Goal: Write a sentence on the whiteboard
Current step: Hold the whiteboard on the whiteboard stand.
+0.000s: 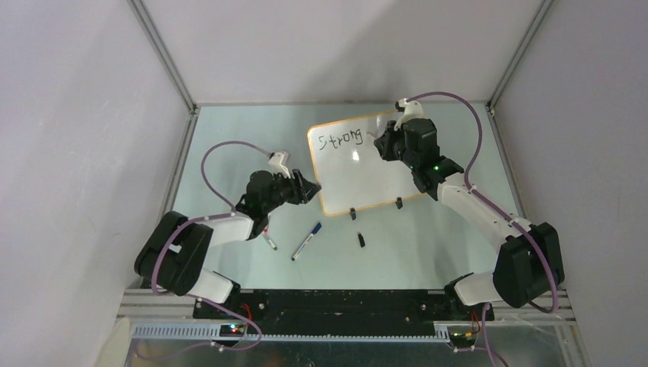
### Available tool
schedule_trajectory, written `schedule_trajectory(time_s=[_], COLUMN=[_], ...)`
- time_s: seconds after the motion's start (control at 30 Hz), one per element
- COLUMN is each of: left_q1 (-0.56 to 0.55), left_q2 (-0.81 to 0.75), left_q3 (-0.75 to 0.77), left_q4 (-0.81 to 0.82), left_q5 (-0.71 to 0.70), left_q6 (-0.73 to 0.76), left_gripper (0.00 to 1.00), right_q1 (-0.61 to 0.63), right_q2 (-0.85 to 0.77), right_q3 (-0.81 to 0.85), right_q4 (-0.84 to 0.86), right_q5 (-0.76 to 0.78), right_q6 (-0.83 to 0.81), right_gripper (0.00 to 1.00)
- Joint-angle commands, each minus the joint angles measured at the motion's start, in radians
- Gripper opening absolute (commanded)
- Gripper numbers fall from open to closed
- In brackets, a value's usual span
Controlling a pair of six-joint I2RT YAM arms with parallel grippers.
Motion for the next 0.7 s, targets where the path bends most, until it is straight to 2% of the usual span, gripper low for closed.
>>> schedule_trajectory(time_s=[0.0, 0.23, 0.4, 0.53, 0.67], left_q1=[-0.006, -0.006, -0.007, -0.007, -0.006], left_q2=[0.032, 0.066, 0.092, 0.097, 0.098], left_q3=[0.055, 0.095, 0.114, 0.119, 0.140], left_q4=[0.008, -0.023, -0.030, -0.032, -0.086], left_q5=[0.077, 0.130, 0.148, 0.153, 0.142], left_q6=[-0.002, 0.023, 0.023, 0.020, 0.023], left_gripper=[0.53, 0.52, 0.48, 0.40, 0.27], right_q1=[0.004, 0.012, 0.057, 0.113, 0.165], right_q2=[-0.026, -0.049, -0.105, -0.129, -0.118], right_q3=[0.044, 0.043, 0.043, 0.043, 0.023], right_q4=[0.022, 0.022, -0.019, -0.034, -0.031], right_q5=[0.010, -0.020, 0.028, 0.079, 0.105], right_q6=[-0.023, -0.023, -0.055, -0.079, -0.092], right_gripper=[0.00, 0.00, 0.00, 0.00, 0.00])
